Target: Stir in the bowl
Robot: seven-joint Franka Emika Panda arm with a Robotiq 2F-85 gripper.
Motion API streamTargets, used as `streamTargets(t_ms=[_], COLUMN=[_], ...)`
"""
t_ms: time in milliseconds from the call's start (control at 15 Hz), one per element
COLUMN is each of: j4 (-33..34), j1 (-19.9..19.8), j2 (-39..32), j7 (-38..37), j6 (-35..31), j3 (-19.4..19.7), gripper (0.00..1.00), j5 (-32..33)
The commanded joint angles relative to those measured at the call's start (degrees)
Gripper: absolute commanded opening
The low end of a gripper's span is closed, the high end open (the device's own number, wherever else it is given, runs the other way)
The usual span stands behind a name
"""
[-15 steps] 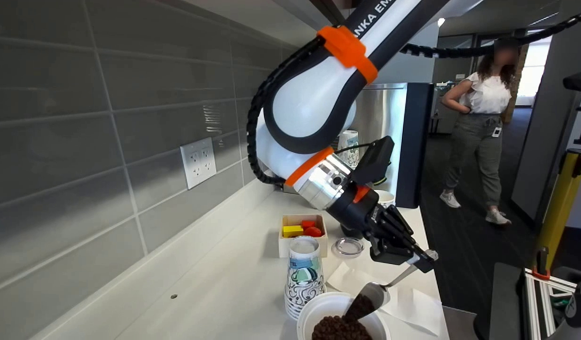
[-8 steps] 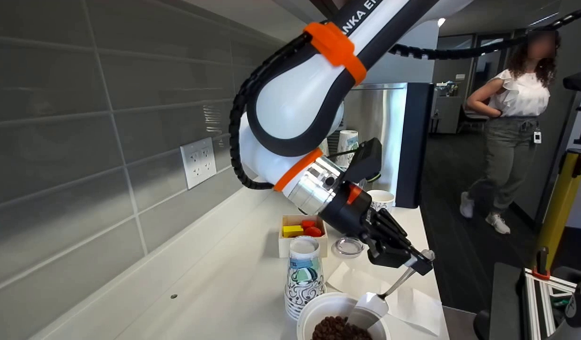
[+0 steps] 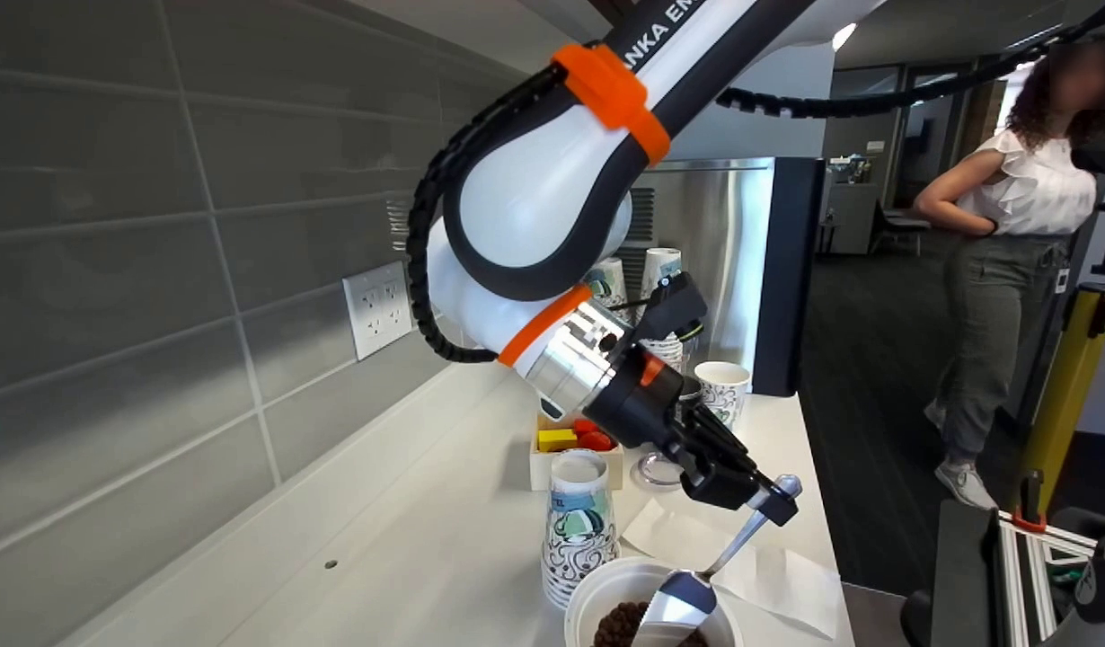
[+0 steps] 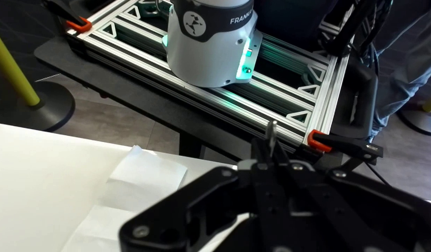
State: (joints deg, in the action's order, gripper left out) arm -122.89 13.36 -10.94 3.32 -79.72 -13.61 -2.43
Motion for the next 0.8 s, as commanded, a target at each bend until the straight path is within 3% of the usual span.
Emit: streamTargets(t_ms=[0, 333, 733], j4=[4.0, 6.6, 6.6], j1=[0.9, 1.8, 2.4], j2=[-4.1, -7.0, -5.3], j7=[-2.9, -10.8, -15.0], j6=[0.8, 1.3, 6.6], j3=[0.3, 1.2, 1.0], gripper=[0.01, 0.01, 0.01], j5=[2.9, 6.6, 6.3])
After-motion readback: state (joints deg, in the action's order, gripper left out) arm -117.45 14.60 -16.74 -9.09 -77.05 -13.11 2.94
